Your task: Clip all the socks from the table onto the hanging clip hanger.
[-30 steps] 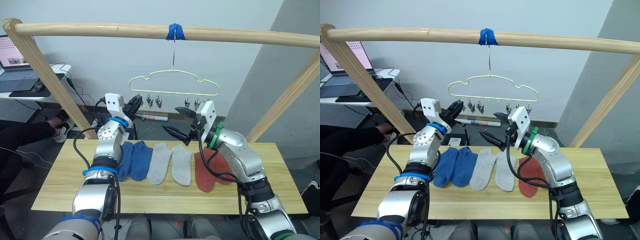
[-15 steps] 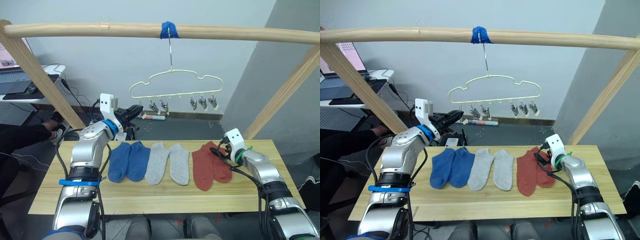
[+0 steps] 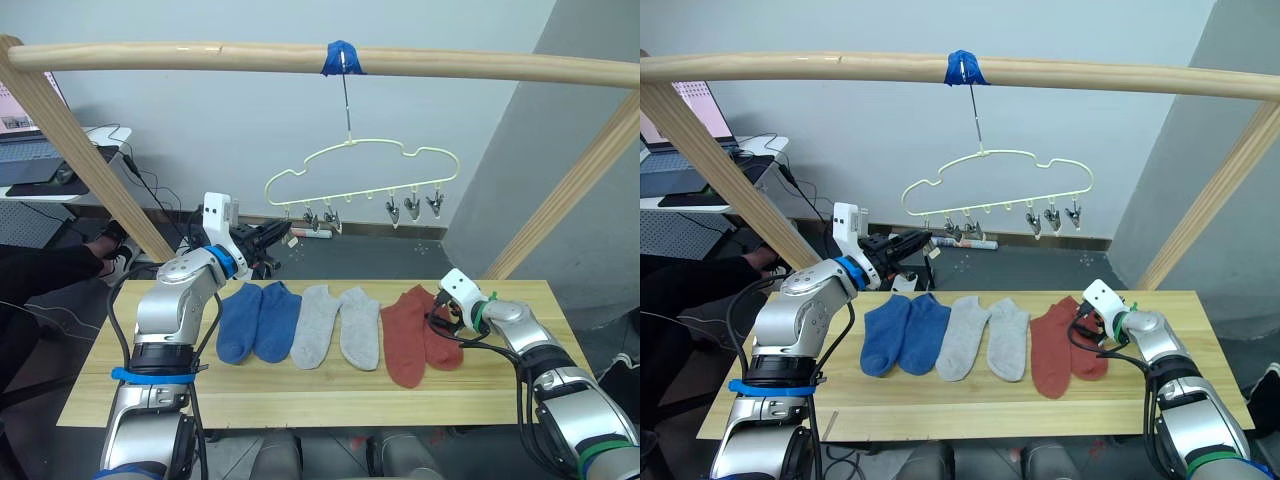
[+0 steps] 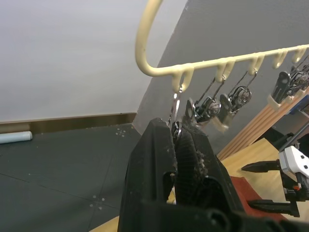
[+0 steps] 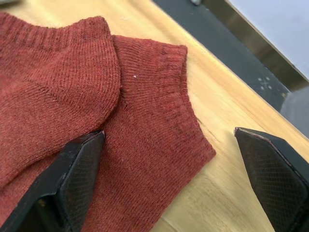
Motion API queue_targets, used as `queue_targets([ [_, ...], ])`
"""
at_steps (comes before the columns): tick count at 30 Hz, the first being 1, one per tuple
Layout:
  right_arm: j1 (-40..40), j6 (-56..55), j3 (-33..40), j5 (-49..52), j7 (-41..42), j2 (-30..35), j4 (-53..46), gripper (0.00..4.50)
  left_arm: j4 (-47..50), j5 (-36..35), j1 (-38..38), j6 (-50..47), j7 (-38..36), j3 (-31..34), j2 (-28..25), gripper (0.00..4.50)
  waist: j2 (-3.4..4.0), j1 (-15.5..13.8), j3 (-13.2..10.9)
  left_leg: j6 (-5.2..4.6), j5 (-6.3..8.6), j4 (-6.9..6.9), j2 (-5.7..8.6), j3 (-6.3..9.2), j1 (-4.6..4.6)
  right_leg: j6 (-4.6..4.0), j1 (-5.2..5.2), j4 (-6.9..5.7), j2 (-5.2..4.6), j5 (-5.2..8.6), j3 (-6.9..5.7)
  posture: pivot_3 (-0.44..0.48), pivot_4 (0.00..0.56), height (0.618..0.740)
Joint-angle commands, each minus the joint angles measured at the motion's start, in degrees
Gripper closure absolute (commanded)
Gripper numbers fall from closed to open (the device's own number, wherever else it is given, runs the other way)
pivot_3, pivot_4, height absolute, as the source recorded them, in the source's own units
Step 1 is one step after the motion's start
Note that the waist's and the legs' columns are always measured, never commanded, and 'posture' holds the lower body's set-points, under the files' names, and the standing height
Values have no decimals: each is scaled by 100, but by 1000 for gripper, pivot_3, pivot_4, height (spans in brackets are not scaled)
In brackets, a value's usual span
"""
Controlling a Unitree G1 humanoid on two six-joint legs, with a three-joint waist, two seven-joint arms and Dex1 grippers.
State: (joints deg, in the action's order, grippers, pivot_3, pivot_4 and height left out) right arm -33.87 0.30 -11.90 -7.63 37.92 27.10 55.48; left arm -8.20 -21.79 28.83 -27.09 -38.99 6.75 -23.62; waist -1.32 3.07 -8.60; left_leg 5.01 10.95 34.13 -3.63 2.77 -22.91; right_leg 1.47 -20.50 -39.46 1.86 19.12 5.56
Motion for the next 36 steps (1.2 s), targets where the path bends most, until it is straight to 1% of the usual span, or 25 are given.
queue_targets([
  [1,14,-46,-12,-68,220,32,181,168,236,-60,22,14,-29,44,-77,4472,0,0,0,0,0,1,0,0,0,0,0,0,0,0,-1,47,119,740],
  [3,33,-79,7,-68,259,30,210,601,243,-55,24,15,-26,42,-74,4472,0,-5,0,0,0,2,0,3,1,0,4,0,0,0,-3,48,117,740],
  [6,74,-104,32,-55,336,40,212,1589,231,-39,32,18,-19,24,-59,4472,0,-14,0,0,0,2,1,3,1,0,4,0,-1,0,-3,48,117,740],
  [7,92,-104,44,-48,359,48,206,2020,222,-26,34,29,-18,12,-54,4472,0,-18,0,0,0,3,1,3,1,-1,4,0,-2,-1,-2,47,115,740],
  [11,196,-98,161,51,418,82,96,3428,168,-16,56,45,-10,3,-31,4472,0,-29,1,0,0,8,2,4,1,-1,7,-1,-2,-1,-3,43,115,740],
  [14,322,34,353,224,479,106,-214,4468,130,0,44,86,-2,-1,-11,4472,0,-32,0,0,0,12,3,4,2,1,9,-1,-3,0,-3,40,112,740],
  [16,486,63,393,249,503,221,-594,4468,138,-4,34,91,16,1,16,4472,0,-34,0,0,0,13,3,4,1,1,9,-1,-3,0,-3,39,113,740],
  [18,753,62,374,180,513,440,-1232,4468,132,-7,24,101,20,2,32,4472,0,-41,0,1,0,12,3,5,-1,1,8,0,-3,0,-4,37,113,740],
  [20,1101,206,427,140,470,691,-2156,4468,114,-15,10,116,8,6,36,4472,1,-58,0,1,1,11,3,4,-4,2,4,1,-3,0,-3,26,113,740],
  [23,1646,775,681,332,442,923,-3820,4468,76,-37,-7,135,-21,17,47,4472,1,-69,0,4,3,11,2,4,-6,10,1,0,-3,5,-2,20,112,740],
  [26,2041,1238,860,334,257,975,-5054,4468,1,-38,4,204,-32,30,74,4472,1,-35,0,4,3,11,-1,4,-3,12,0,-6,-1,6,-2,10,111,740],
  [30,2350,1708,1024,345,175,1000,-6123,4468,-27,-177,67,113,-39,112,151,4472,0,-52,0,5,2,14,2,5,-4,14,1,-4,-2,7,-2,4,110,740],
  [32,2325,2048,1112,581,275,954,-6565,4468,9,-400,114,-128,-51,214,191,4472,-1,-54,-1,5,3,17,4,3,-7,14,1,-2,-3,7,-1,-3,111,740],
  [34,2212,2711,1100,1263,554,713,-7147,4468,113,-962,174,-859,-81,419,212,4472,-4,-34,-3,4,3,18,4,1,-7,15,1,-3,-4,7,1,-9,112,740],
  [36,2124,3255,990,1843,686,382,-7526,4468,153,-1502,268,-1633,-15,650,214,4472,-8,9,-5,4,3,18,0,8,-6,15,1,-8,-1,7,-6,-7,111,740],
])
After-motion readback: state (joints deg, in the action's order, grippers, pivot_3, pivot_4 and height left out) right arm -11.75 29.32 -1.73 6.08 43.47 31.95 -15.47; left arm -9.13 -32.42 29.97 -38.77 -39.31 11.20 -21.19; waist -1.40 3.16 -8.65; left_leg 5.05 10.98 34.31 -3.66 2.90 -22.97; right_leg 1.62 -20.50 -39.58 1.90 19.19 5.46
